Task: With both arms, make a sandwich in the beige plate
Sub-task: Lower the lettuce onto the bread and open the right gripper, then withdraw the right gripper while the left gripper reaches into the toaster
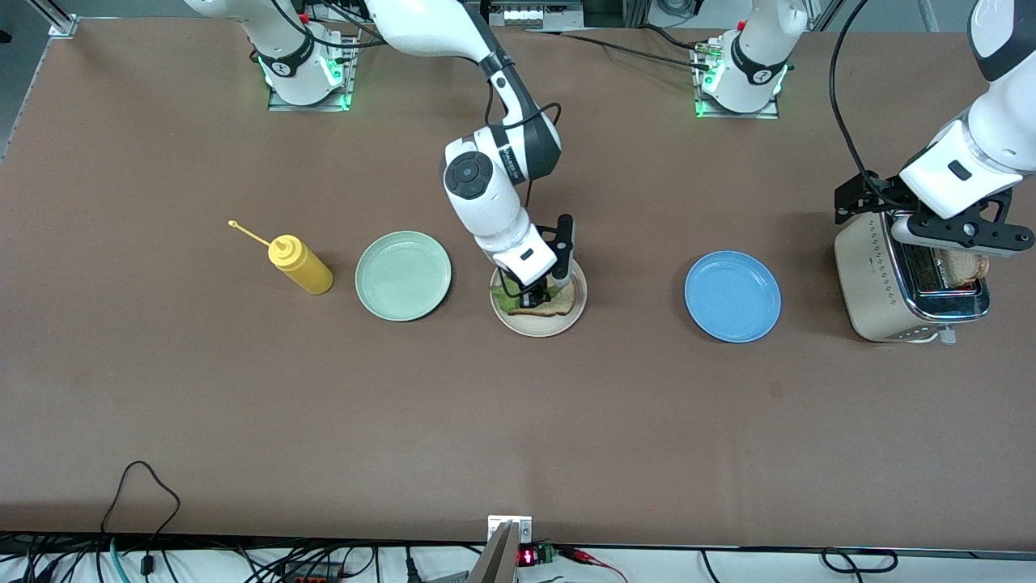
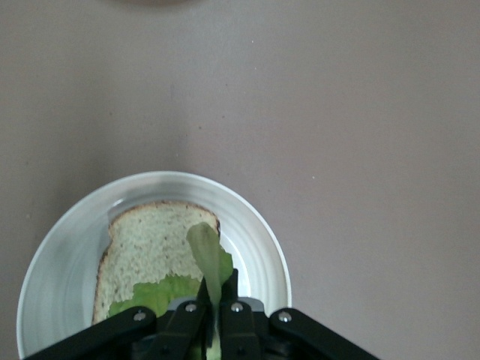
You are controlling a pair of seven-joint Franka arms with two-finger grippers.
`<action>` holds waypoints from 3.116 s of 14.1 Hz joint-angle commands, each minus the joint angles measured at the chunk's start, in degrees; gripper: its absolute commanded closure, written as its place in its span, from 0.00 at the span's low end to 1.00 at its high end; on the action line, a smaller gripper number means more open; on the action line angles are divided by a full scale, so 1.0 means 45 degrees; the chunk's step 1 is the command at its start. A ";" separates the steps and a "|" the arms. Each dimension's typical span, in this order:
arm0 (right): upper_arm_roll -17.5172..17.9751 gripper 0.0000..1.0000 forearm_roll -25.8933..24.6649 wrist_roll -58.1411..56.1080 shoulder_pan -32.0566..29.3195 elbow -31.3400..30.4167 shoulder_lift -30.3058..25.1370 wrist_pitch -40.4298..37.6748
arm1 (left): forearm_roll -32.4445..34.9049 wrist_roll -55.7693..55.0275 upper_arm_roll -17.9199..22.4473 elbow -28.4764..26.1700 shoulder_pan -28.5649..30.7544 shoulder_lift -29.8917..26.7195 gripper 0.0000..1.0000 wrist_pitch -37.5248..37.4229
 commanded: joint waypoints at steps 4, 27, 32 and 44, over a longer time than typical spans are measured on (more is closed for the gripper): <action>0.0595 0.30 0.0128 0.0778 -0.0045 0.0117 0.0114 0.1133 | 0.0242 -0.0167 -0.0050 0.0311 0.0043 0.0079 0.00 -0.0327; -0.9911 0.00 -0.0437 1.3609 0.0913 0.0801 -0.1371 -0.9883 | 0.0262 0.0430 0.0438 0.2085 0.1363 0.1775 0.00 -0.3158; -1.0304 0.00 -0.0224 1.3532 0.0172 0.1619 -0.1371 -0.9765 | 0.1666 0.1726 0.0478 0.2285 0.3439 0.2792 0.00 -0.2149; -0.5510 0.00 0.0056 1.4332 -0.3222 0.3982 -0.2442 -1.0273 | 0.1492 0.5047 0.0341 -0.0567 0.6059 0.3809 0.76 0.2018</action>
